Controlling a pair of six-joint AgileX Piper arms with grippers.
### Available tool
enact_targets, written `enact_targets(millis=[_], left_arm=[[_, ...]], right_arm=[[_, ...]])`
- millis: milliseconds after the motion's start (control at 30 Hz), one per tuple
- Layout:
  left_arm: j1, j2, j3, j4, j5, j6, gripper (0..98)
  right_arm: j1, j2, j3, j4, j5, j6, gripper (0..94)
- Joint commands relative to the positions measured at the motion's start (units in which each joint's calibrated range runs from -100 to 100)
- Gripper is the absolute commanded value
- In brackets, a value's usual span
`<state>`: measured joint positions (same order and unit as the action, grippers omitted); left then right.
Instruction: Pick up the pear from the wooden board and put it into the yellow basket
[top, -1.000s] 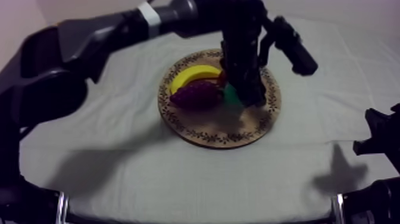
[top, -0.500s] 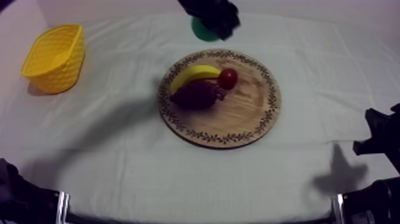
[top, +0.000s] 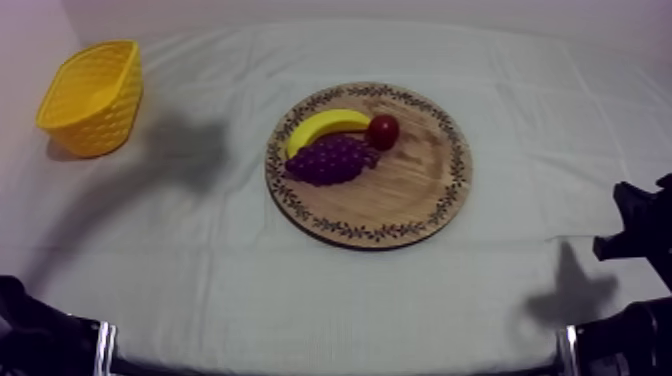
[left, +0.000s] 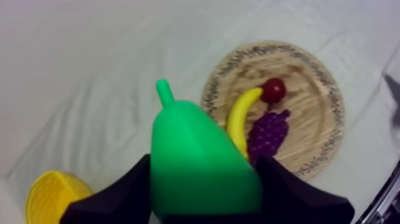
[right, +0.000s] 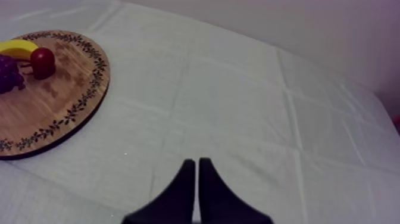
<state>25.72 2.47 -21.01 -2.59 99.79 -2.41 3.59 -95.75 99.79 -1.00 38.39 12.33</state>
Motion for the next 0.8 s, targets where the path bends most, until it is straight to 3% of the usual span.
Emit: enact_targets(millis=[0,300,767], left_arm=[[-2.83,-1.96,0.33,-0.16,-0.12,-0.34,45.0],[-12.37,-4.1,-0.16,-0.34,-0.39,-2.38,44.4],[-25.31,2.79,1.55,0.03,-5.91,-5.3,44.0]], right_arm=[[0.01,-0.01,-0.01,0.0,0.0,0.0,0.3],[0.01,-0.01,-0.01,0.0,0.0,0.0,0.3],[0.01,-0.01,-0.01,0.0,0.0,0.0,0.3]])
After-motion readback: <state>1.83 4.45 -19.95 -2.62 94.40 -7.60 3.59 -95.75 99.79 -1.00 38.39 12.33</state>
